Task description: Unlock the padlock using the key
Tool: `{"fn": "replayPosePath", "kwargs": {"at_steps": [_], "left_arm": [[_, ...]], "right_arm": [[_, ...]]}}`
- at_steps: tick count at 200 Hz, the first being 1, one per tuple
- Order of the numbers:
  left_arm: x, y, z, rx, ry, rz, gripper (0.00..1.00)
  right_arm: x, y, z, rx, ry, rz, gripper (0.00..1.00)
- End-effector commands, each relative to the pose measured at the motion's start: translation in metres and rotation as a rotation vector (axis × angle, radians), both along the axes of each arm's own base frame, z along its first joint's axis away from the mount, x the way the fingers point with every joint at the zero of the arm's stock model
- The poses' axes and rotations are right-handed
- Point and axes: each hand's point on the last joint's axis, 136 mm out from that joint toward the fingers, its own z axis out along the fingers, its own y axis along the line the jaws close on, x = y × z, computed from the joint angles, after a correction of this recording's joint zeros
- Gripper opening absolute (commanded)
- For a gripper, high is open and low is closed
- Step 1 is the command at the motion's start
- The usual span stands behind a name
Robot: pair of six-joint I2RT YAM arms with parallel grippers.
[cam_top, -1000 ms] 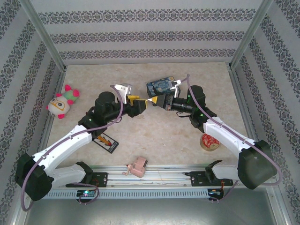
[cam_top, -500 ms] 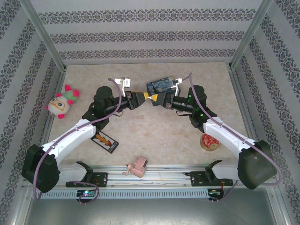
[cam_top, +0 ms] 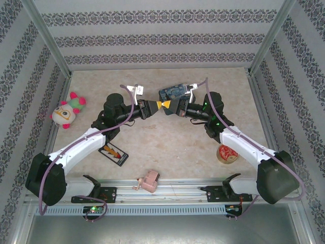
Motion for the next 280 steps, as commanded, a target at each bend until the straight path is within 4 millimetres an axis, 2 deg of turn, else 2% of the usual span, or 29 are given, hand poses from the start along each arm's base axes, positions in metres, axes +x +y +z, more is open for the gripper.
{"fn": "replayPosePath", "kwargs": {"at_steps": [1,60,129,159,182,205,227,272,280], "left_arm": [[-0.001,-0.002,0.014,-0.038,-0.044,-0.019,0.29],[0.0,0.0,0.019,-0.056,-0.058,-0.006,0.27],[0.001,-0.001,0.019,-0.055,-0.056,-0.013,0.0],[-0.002,-0.001,0.018,-0.027,-0.08,-0.023,0.0],[-0.005,0.005,0.015,0.05,-0.111,-0.008,0.0],[-0.014,0.011,0.015,0.149,-0.158,-0.018,0.0],[-0.028,0.015,0.013,0.238,-0.193,-0.061,0.0],[-0.054,0.021,0.0,0.374,-0.235,-0.162,0.0],[-0.057,0.021,-0.002,0.382,-0.238,-0.184,0.0]], "right_arm": [[-0.001,0.006,0.022,0.036,-0.062,0.018,0.0],[-0.001,0.006,0.018,0.033,-0.055,0.018,0.0],[-0.003,0.006,0.019,0.037,-0.061,0.019,0.0],[-0.003,0.005,0.015,0.025,-0.066,0.013,0.0],[-0.003,0.001,0.012,-0.008,-0.084,0.002,0.26],[-0.006,-0.008,0.006,-0.062,-0.11,-0.023,0.4],[-0.01,-0.02,0.003,-0.096,-0.138,-0.042,0.46],[-0.02,-0.042,-0.013,-0.23,-0.201,-0.113,0.47],[-0.021,-0.045,-0.014,-0.24,-0.214,-0.126,0.44]]}}
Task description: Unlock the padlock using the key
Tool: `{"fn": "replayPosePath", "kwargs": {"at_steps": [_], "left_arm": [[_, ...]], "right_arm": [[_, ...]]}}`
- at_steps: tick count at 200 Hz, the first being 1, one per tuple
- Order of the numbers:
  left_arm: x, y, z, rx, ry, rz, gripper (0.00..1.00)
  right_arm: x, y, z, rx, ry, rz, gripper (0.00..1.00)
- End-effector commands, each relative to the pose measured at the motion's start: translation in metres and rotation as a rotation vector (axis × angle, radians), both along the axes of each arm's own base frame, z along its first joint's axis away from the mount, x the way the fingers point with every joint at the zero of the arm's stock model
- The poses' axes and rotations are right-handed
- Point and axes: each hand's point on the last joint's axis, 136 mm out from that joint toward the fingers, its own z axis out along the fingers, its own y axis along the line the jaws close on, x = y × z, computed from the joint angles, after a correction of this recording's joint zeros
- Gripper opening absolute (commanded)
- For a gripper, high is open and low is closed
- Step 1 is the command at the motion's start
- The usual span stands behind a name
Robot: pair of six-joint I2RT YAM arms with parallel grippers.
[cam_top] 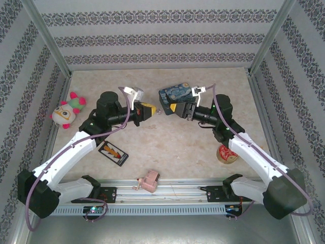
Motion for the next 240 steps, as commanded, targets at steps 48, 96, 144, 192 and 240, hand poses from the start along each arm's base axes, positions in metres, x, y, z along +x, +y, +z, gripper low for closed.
{"fn": "replayPosePath", "kwargs": {"at_steps": [48,96,144,192,240], "left_arm": [[-0.032,-0.01,-0.019,0.148,-0.027,-0.198,0.0],[-0.048,-0.034,-0.024,0.211,-0.059,-0.294,0.0],[-0.06,-0.054,-0.028,0.24,-0.081,-0.384,0.0],[-0.058,-0.058,-0.03,0.239,-0.096,-0.406,0.0],[-0.063,-0.058,-0.03,0.228,-0.111,-0.429,0.0]], "right_arm": [[-0.02,-0.023,-0.018,-0.109,-0.13,-0.062,0.53],[-0.039,-0.021,-0.021,-0.089,-0.209,0.012,0.51],[-0.05,-0.017,-0.024,-0.081,-0.248,0.074,0.55],[-0.052,-0.018,-0.026,-0.084,-0.269,0.079,0.56],[-0.051,-0.019,-0.024,-0.072,-0.268,0.069,0.53]]}}
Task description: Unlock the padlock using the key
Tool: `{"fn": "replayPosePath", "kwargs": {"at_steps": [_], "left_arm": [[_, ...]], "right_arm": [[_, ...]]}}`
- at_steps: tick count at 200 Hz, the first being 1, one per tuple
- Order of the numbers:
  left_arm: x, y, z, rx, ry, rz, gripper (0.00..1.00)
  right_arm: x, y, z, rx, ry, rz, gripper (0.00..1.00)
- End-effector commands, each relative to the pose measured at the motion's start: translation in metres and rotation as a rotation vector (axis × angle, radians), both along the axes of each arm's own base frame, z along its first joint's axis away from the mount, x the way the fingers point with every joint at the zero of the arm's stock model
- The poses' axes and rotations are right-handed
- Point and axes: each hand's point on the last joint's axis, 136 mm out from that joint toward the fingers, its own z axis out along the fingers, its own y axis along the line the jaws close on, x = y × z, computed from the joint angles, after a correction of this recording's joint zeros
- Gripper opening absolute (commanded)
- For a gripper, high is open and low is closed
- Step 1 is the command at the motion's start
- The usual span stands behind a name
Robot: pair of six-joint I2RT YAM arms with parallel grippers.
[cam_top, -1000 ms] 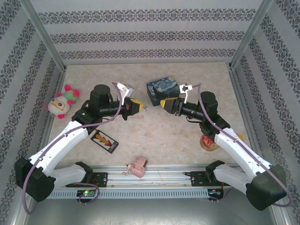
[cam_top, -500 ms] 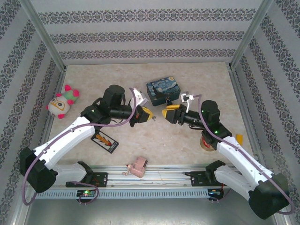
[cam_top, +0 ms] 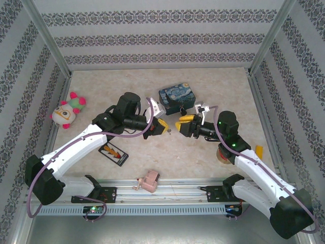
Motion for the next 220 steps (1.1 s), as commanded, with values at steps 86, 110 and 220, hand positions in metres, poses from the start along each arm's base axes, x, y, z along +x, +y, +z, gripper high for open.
{"fn": "replayPosePath", "kwargs": {"at_steps": [86,110,220], "left_arm": [[-0.01,-0.002,0.015,-0.059,-0.039,-0.09,0.0],[-0.011,-0.001,0.019,-0.08,-0.034,-0.114,0.0],[-0.02,-0.005,0.024,-0.116,-0.01,-0.199,0.0]], "right_arm": [[-0.008,0.002,0.019,0.057,-0.049,0.067,0.69],[-0.008,0.0,0.021,0.061,-0.071,0.051,0.69],[-0.036,0.023,0.035,0.091,-0.138,0.223,0.57]]}}
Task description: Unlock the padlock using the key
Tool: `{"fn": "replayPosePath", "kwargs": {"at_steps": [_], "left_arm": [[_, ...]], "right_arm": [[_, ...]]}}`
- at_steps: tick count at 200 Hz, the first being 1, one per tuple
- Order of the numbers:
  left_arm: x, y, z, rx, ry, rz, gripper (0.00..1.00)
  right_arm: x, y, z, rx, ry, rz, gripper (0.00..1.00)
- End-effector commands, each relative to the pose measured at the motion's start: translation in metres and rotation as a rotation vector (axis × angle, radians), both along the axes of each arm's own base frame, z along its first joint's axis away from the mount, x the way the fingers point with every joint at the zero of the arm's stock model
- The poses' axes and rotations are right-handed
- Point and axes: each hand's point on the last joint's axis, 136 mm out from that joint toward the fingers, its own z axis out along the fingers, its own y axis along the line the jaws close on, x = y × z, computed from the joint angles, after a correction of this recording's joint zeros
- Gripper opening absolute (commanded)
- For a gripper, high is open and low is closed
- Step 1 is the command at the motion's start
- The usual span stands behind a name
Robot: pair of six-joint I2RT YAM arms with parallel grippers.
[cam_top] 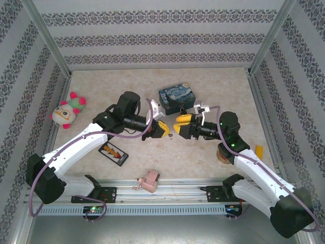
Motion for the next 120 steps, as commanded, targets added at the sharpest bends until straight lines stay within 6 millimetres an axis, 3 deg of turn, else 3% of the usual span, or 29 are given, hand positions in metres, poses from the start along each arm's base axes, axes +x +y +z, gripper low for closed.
{"fn": "replayPosePath", "kwargs": {"at_steps": [1,120], "left_arm": [[0.001,0.0,0.016,-0.043,-0.035,-0.035,0.0],[0.005,0.004,0.027,-0.099,-0.034,-0.02,0.0]], "right_arm": [[-0.013,0.008,0.013,0.02,-0.081,0.073,0.57],[-0.025,0.017,0.002,0.001,-0.067,0.176,0.41]]}}
